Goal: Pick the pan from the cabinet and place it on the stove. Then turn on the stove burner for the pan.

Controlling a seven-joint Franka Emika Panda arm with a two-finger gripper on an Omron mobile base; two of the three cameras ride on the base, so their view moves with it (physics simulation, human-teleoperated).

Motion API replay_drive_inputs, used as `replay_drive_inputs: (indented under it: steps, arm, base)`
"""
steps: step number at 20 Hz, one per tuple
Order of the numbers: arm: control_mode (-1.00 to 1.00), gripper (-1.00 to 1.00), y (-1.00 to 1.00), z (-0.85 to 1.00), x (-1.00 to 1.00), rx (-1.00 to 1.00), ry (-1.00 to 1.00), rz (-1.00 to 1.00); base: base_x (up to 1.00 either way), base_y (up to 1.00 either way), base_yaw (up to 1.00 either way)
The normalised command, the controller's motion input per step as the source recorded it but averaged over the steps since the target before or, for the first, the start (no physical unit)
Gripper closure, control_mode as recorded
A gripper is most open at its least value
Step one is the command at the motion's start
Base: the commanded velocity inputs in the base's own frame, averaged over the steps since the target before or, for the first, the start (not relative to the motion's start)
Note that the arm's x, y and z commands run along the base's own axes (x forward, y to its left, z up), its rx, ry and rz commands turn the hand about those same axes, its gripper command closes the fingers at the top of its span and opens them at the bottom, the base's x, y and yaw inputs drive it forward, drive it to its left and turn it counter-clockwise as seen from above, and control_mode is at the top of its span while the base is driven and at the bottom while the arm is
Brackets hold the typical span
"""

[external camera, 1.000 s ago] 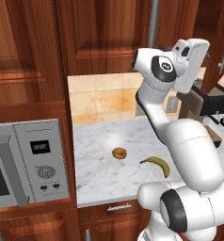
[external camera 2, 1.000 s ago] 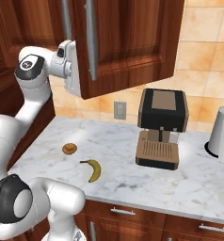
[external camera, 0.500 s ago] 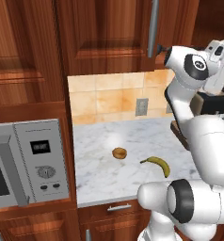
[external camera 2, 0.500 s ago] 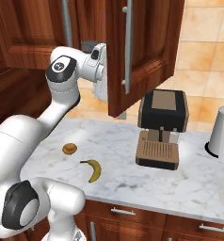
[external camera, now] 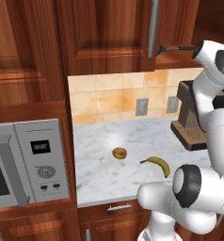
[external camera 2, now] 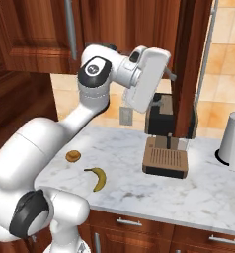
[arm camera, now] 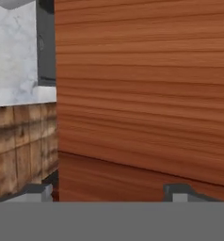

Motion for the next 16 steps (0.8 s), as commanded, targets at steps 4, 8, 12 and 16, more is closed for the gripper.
replay_drive_inputs:
  steps: [4, 8, 12, 16]
  arm:
    - [-1.00, -1.00, -0.12, -0.01, -0.14, 0.09, -0.03, 0.03]
    - [-1.00, -1.00, 0.59, 0.00, -0.32, 0.05, -0.16, 0.05]
    - [-1.00, -1.00, 0.90, 0.00, -0.27, 0.03, -0.24, 0.02]
    - [-1.00, -1.00, 0.90, 0.01, -0.18, 0.05, -0.25, 0.03]
  base:
    - [0.00, 0.00, 0.00]
    - [0.00, 0.00, 0.00]
    - [0.00, 0.00, 0.00]
    - [0.00, 0.00, 0.00]
